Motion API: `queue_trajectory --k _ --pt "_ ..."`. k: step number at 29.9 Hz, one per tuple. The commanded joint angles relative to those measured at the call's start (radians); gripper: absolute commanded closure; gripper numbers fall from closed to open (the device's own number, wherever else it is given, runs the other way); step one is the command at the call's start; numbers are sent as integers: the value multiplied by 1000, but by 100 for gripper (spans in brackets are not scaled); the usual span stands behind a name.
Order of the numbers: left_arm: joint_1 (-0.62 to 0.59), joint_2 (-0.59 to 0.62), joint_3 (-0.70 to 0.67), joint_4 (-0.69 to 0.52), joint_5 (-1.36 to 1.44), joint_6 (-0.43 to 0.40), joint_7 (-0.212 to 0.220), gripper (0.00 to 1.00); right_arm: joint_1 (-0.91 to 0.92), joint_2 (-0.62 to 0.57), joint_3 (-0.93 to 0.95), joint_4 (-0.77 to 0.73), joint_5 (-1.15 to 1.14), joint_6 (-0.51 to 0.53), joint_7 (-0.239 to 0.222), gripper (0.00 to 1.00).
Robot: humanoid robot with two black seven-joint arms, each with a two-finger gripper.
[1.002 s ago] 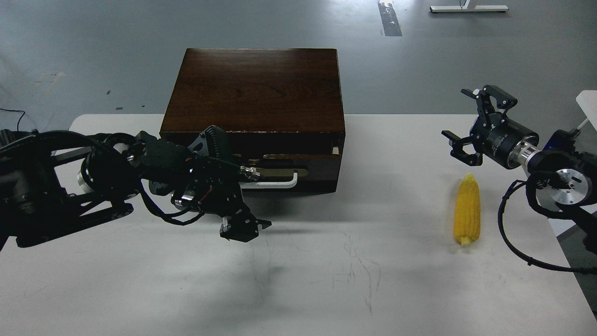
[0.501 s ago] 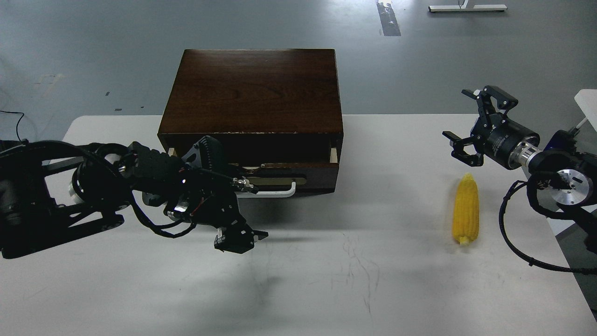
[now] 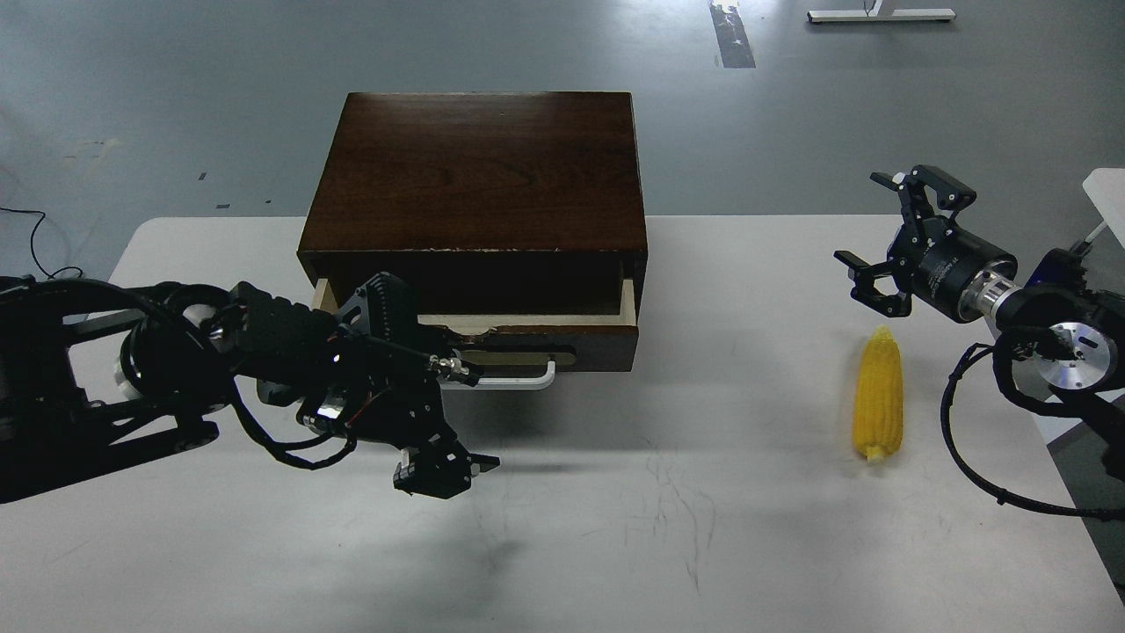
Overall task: Put corn in drawer with both arms
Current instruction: 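Pull the drawer toward the robot with the left gripper, then keep pulling the drawer farther open with the left gripper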
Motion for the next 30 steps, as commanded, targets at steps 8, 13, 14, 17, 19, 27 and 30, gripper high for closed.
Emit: queue_trajectory --k 8,13,14,17,19,27,30 --pt "11 15 10 -12 0 0 0 2 -2 -6 0 1 0 1 0 0" --pt "11 14 10 -12 1 0 -2 2 -2 -8 -2 1 0 3 0 0" --pt "11 11 8 -12 0 0 -4 2 -3 -8 -2 1 0 2 0 0" --pt "11 6 8 -12 0 0 -19 2 -3 -8 -2 1 0 2 0 0" --pt "11 5 8 -12 1 0 -19 2 -3 -8 0 1 1 2 0 0" --pt "8 8 10 -14 6 0 -14 2 -5 -8 2 0 0 3 0 0" --pt "8 11 8 -14 7 0 -10 2 -5 -8 2 0 0 3 0 0"
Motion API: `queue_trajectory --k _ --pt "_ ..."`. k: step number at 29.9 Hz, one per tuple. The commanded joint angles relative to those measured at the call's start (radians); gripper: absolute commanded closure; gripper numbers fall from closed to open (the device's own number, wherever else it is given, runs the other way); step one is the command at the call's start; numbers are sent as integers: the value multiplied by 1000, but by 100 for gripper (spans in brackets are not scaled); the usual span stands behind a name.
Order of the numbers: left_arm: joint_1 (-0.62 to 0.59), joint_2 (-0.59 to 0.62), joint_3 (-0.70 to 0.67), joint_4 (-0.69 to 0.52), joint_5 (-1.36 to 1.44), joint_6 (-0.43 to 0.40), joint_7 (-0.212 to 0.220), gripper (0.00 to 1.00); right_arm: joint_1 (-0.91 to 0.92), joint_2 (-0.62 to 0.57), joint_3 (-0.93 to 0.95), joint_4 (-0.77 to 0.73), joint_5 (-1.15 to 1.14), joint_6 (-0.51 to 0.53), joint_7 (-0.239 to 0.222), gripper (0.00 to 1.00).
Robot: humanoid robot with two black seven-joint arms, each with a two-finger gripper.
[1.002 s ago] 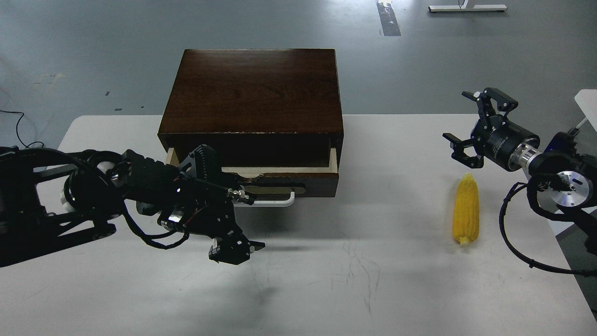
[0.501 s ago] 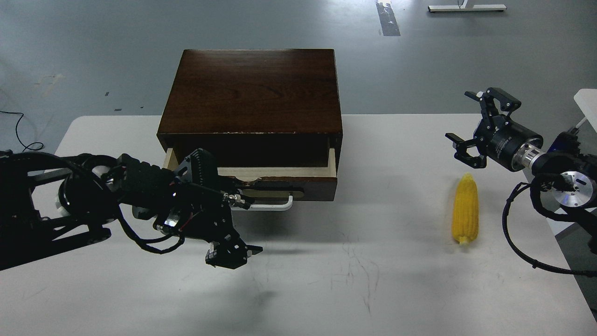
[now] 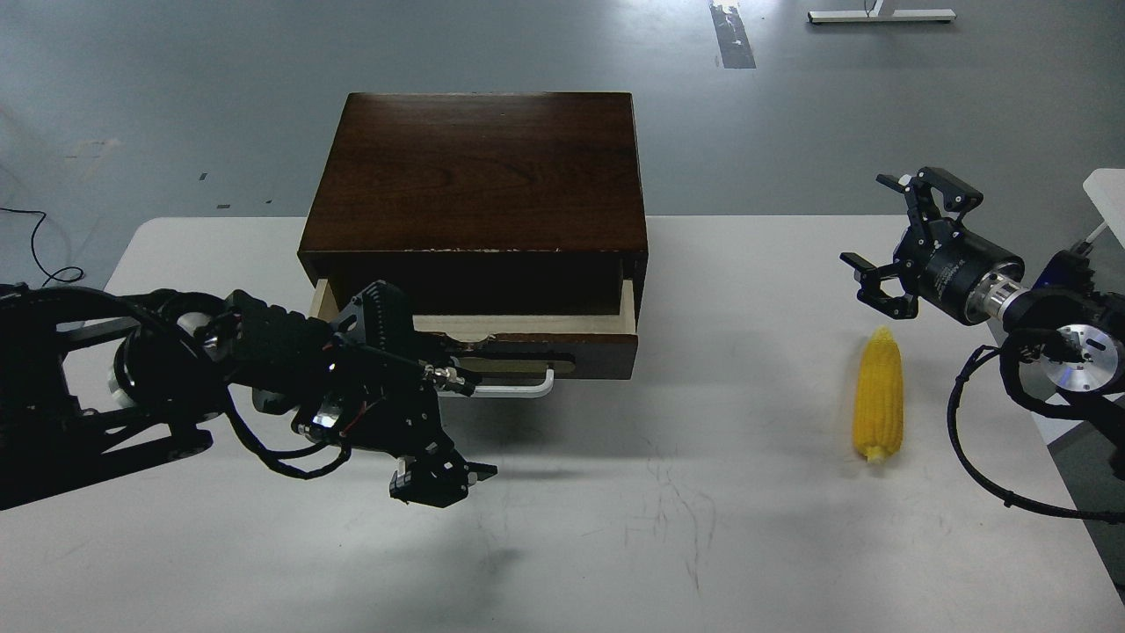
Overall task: Put corn in drawer with both arms
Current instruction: 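Keep pulling the drawer farther open with the left gripper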
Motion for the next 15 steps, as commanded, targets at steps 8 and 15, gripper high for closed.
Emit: queue_trajectory --k 8,15 --pt "-3 22 6 -1 2 0 -8 2 0 -1 0 -2 0 0 0 0" --pt "-3 23 6 -1 2 0 -28 2 0 -8 -1 -2 0 0 0 0"
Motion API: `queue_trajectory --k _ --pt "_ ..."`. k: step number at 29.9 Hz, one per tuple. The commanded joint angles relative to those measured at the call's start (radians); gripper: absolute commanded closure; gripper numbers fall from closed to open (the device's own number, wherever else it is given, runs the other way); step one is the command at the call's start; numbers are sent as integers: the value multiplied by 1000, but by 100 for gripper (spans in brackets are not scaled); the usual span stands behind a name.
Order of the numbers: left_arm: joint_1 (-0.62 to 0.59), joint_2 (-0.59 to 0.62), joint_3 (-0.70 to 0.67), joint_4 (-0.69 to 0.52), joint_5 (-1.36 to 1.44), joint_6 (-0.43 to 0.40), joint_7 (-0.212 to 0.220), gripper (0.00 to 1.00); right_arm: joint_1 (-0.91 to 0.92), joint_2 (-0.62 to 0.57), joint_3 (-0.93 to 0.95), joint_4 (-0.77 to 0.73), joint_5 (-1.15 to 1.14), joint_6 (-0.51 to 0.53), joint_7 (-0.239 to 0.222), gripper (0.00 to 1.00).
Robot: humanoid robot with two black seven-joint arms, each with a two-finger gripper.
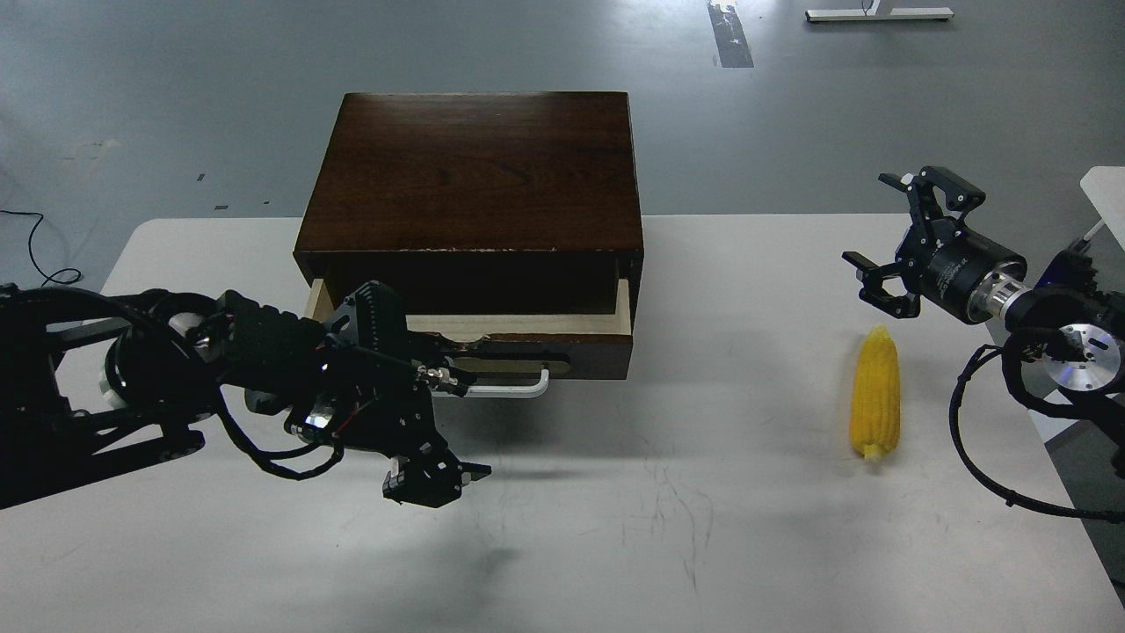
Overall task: Put corn in drawer with both arms
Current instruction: 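Keep pulling the drawer farther open with the left gripper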
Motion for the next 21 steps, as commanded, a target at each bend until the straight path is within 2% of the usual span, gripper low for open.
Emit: queue_trajectory --k 1,6,21 --pt "0 -4 6 2 0 0 -24 2 0 -3 -2 0 0 0 0 0" --pt "0 -14 7 2 0 0 -84 2 0 -4 -2 -2 0 1 0 0" --pt "-2 -24 0 2 -2 0 -94 2 -3 -3 -3 -5 0 1 0 0"
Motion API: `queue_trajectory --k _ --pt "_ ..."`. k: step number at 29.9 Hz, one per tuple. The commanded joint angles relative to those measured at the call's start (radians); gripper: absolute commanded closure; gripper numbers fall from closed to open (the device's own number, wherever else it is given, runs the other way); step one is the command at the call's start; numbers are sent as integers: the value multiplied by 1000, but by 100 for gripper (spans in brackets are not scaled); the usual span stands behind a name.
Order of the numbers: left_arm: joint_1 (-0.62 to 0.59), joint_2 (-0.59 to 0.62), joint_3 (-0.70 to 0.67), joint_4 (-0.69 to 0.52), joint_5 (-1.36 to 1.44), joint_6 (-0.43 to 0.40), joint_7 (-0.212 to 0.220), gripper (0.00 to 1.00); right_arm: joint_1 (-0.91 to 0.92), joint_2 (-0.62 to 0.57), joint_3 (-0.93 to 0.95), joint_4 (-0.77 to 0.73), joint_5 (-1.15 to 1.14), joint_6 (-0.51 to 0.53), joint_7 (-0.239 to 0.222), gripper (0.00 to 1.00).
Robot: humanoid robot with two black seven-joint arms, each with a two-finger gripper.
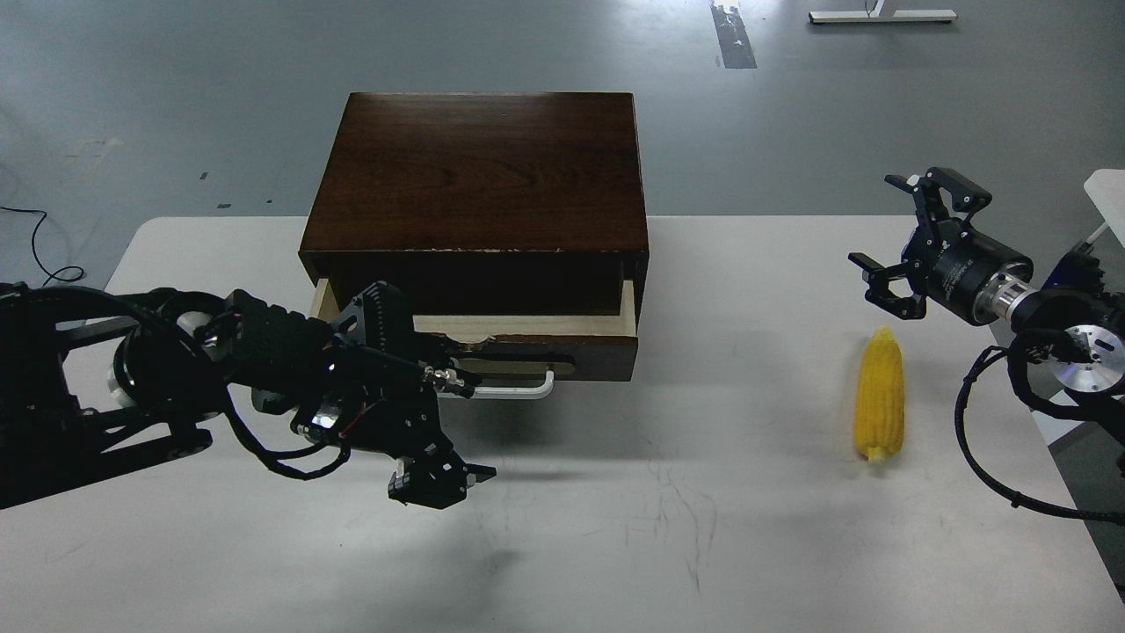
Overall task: Put corn in drawer with both arms
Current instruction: 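Keep pulling the drawer farther open with the left gripper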
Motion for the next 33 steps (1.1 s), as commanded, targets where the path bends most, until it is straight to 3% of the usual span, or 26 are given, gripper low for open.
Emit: queue_trajectory --k 1,7,11,33 --pt "-1 3 -1 -1 -2 0 -97 2 -1 1 0 0 0 0 0 0" --pt "1 11 2 -1 -1 5 -97 2 -4 1 0 -1 0 0 0 0" --pt "-8 19 5 -1 -1 60 -97 2 -7 1 0 -1 0 0 0 0" --pt "-21 34 5 -1 -1 84 -97 2 -14 1 0 -1 0 0 0 0"
